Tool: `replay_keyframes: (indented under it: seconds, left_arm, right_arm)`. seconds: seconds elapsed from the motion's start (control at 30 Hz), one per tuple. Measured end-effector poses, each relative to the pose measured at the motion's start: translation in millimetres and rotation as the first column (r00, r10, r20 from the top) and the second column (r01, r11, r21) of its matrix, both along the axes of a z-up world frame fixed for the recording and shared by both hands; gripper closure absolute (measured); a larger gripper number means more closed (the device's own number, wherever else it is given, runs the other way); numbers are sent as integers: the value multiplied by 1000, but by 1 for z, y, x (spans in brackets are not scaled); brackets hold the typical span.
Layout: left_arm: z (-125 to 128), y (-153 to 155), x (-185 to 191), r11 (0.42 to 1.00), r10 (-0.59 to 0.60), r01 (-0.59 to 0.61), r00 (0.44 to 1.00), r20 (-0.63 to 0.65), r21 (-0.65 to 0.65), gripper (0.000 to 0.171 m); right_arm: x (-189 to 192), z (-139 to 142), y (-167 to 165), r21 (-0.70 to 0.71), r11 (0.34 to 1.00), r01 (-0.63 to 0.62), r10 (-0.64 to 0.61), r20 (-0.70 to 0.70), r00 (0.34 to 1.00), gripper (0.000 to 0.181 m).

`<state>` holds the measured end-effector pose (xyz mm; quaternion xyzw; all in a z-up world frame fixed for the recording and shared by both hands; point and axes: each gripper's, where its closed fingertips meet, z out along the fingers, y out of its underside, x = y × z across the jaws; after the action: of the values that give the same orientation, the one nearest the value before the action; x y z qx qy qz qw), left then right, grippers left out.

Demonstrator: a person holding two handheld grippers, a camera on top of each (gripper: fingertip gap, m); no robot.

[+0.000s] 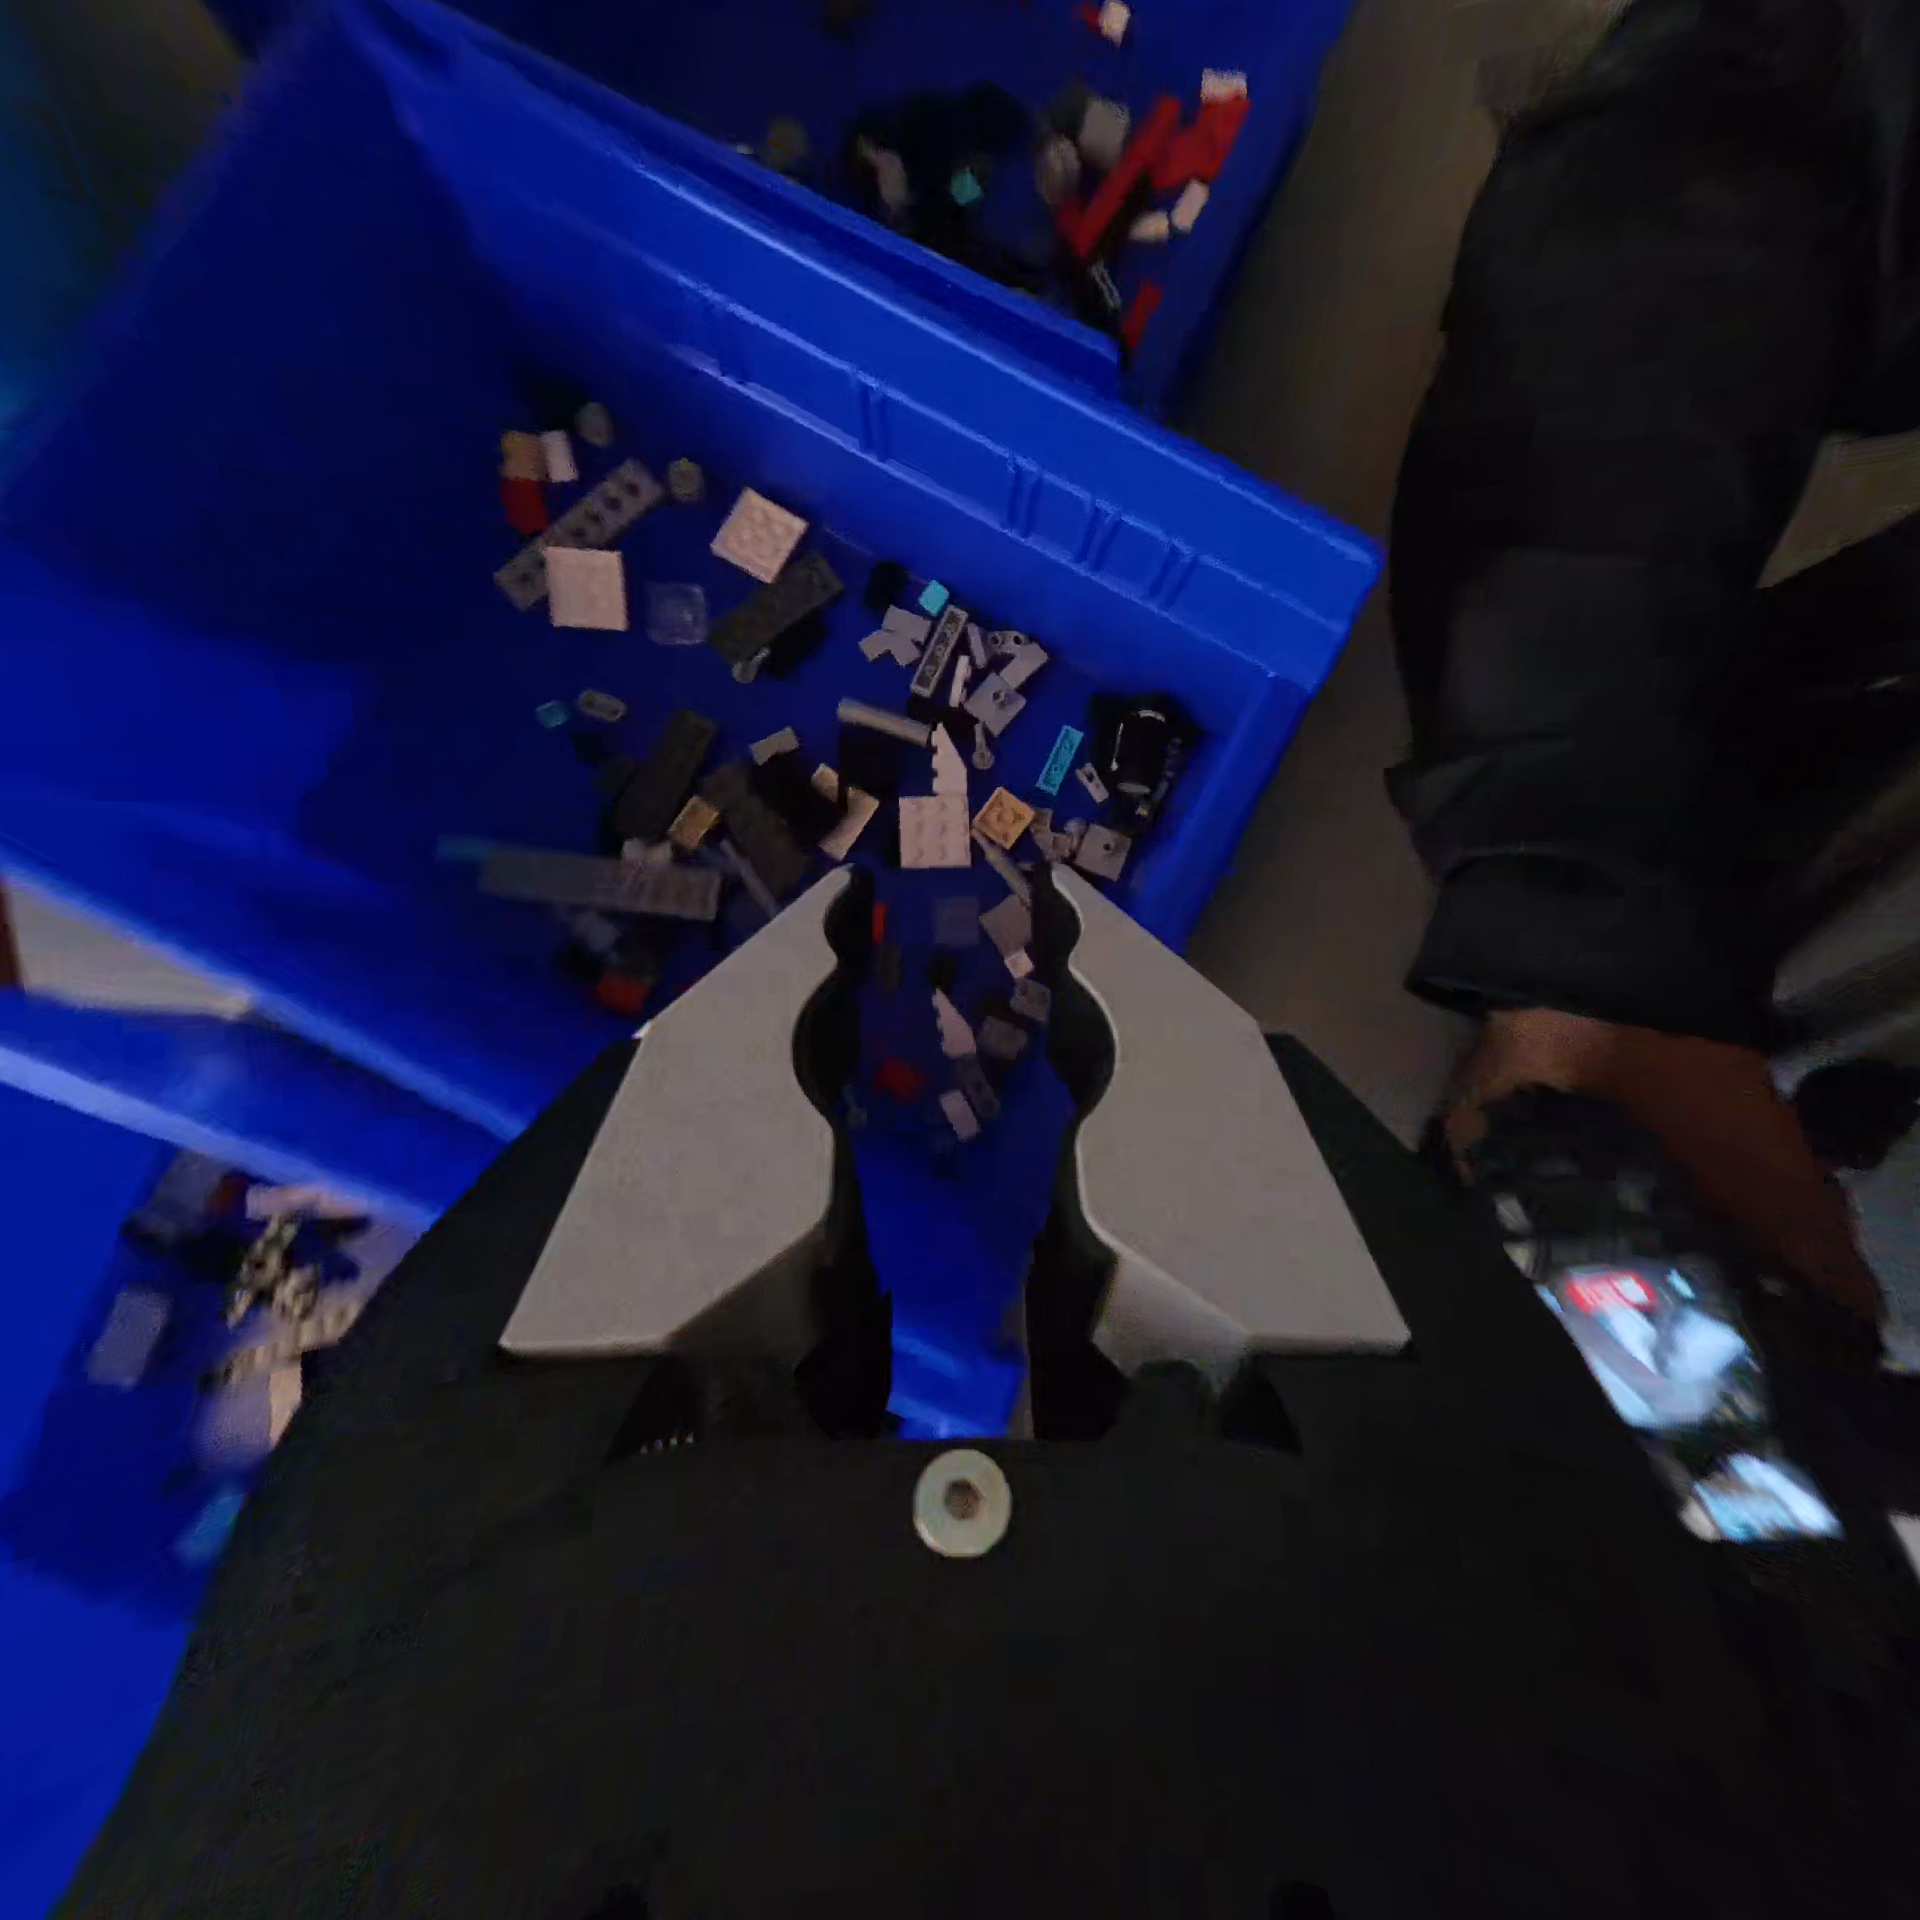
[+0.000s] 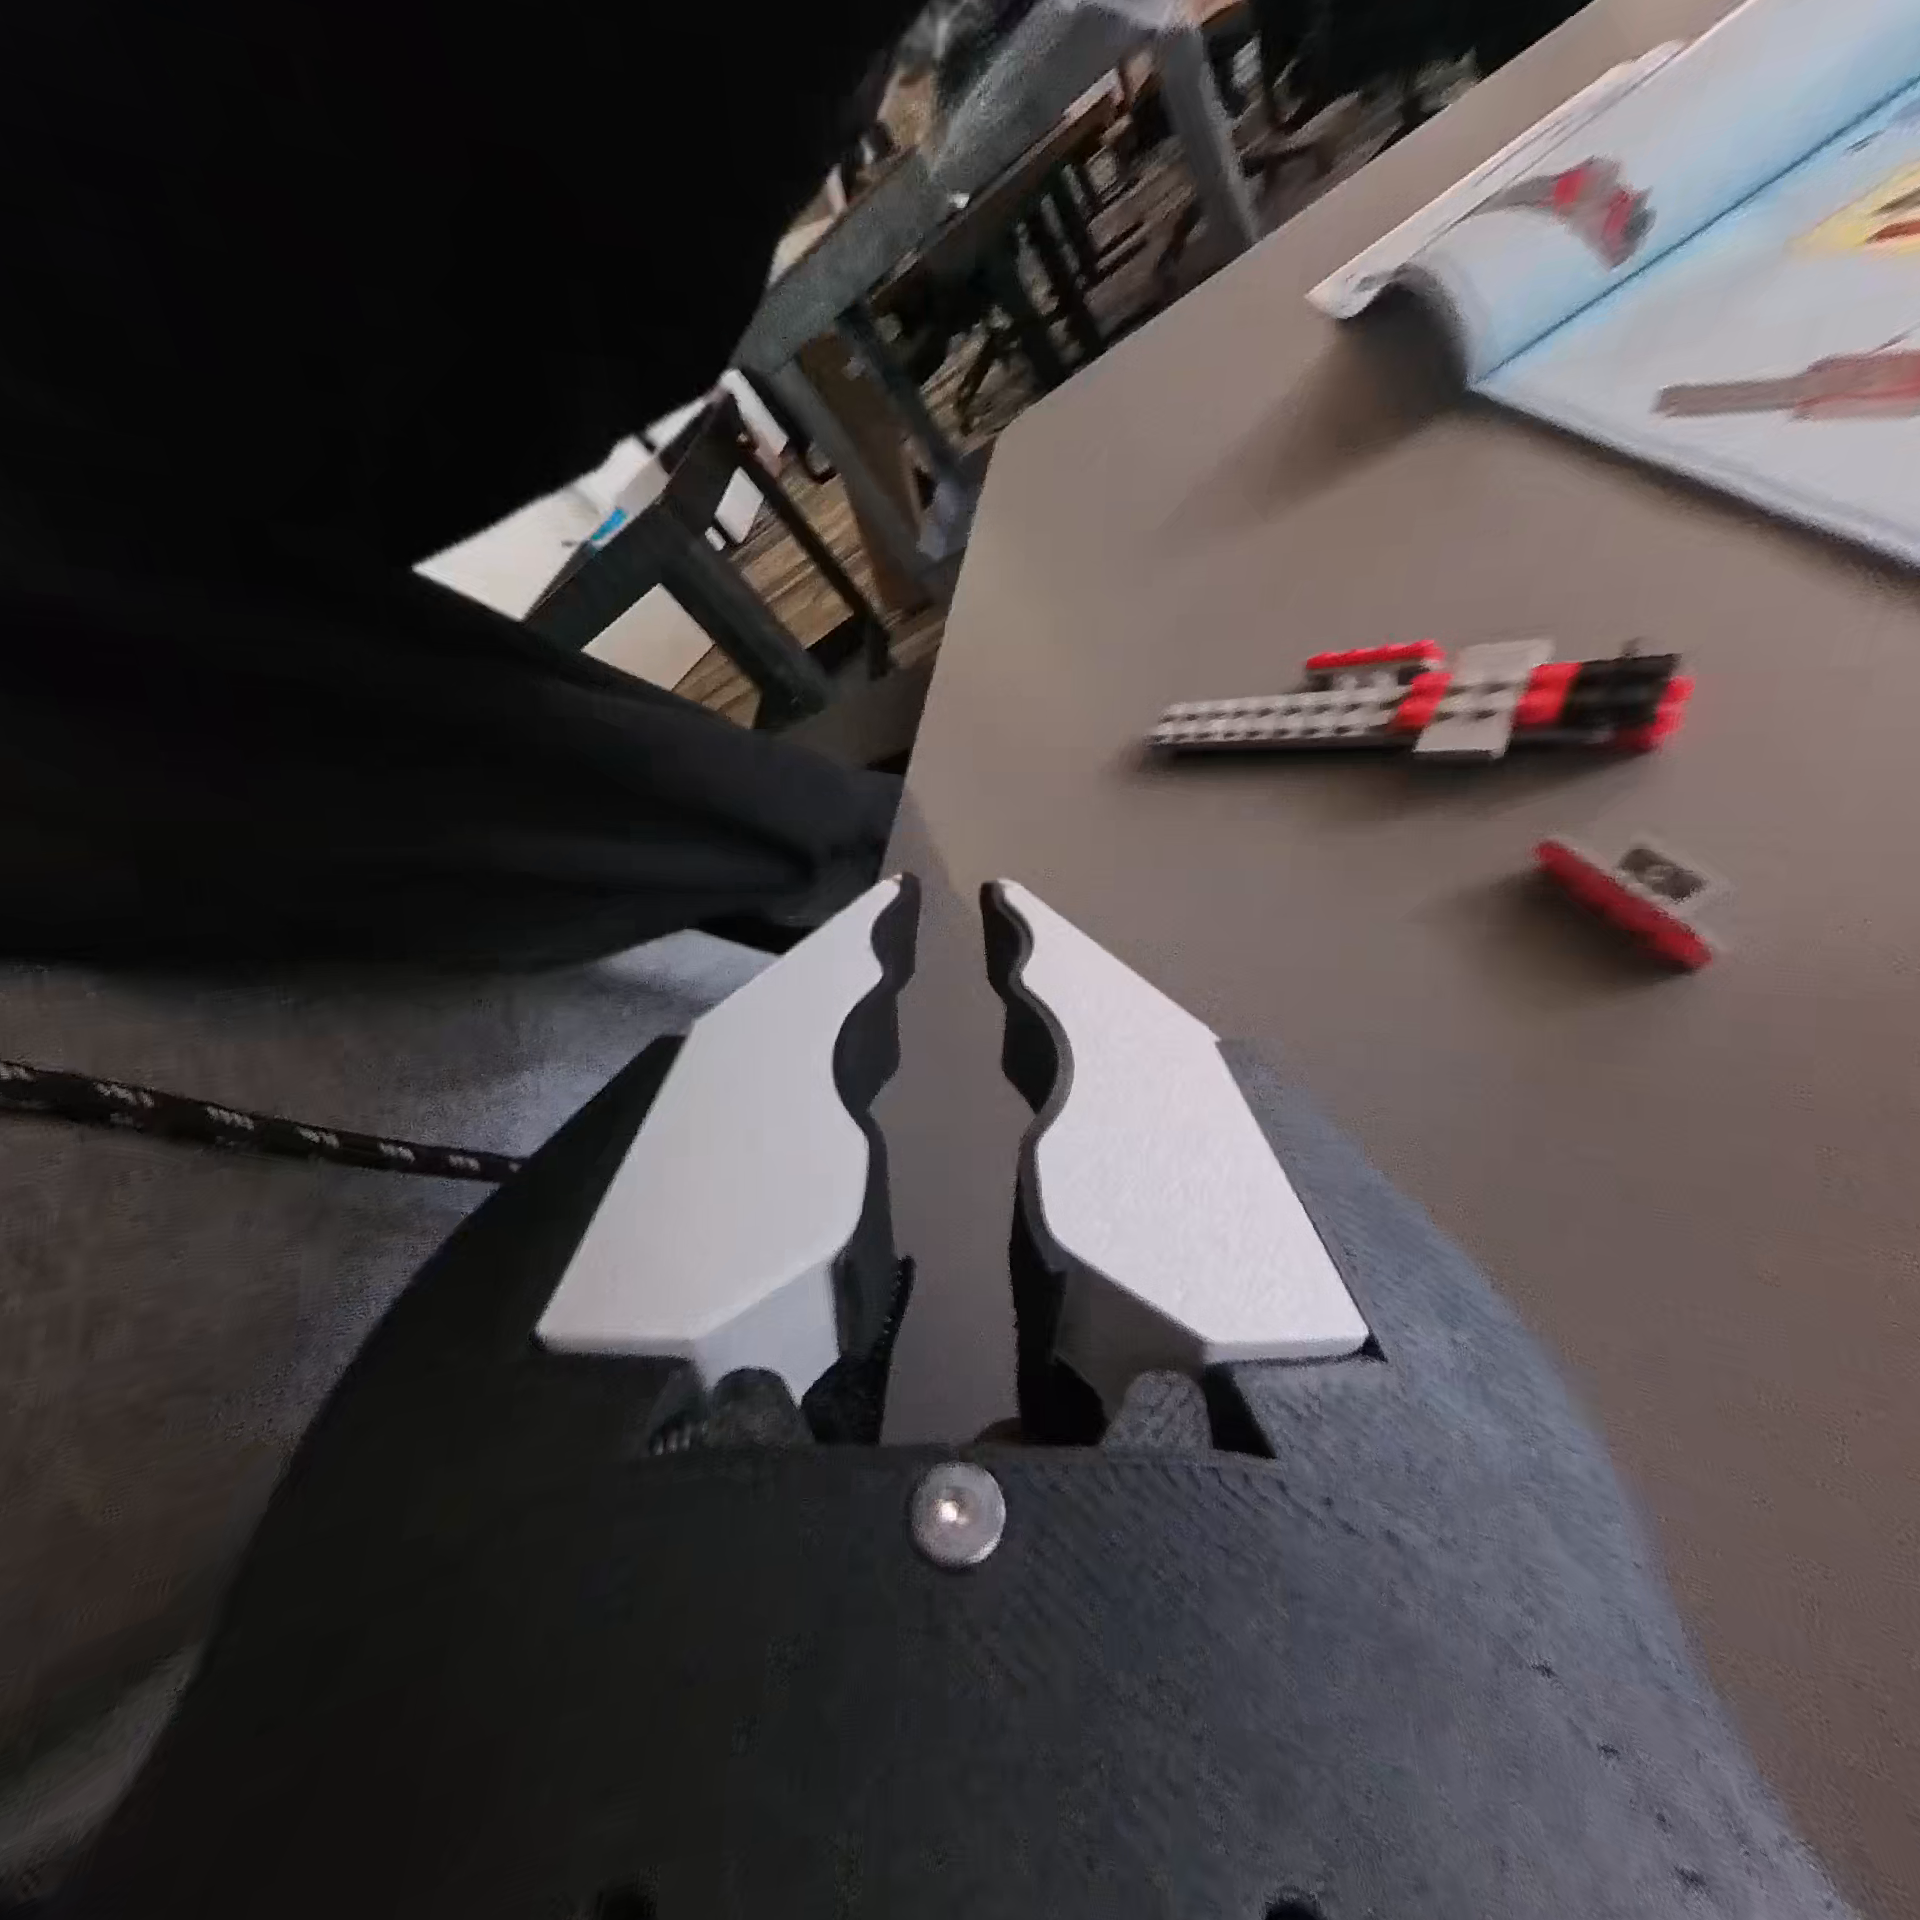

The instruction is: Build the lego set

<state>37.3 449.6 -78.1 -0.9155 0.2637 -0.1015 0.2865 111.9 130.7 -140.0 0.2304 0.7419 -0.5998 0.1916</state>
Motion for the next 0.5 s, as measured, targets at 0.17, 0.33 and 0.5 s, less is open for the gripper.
replay_keyframes:
  seconds: [0.17, 0.33, 0.5]
  left_arm:
    - [-39, 36, 26, 989, -129, 125, 990, -59, -76, 142]
    - [-70, 61, 42, 975, -212, 202, 971, -112, -97, 144]
    - [-99, 75, 42, 965, -245, 225, 956, -163, -135, 150]
  right_arm:
    - [10, 0, -3, -3, 999, -49, 49, 7, 999, 166]
    - [11, 0, -3, -10, 998, -55, 55, 12, 998, 166]
    - [13, 1, -3, -10, 998, -60, 60, 1, 998, 166]
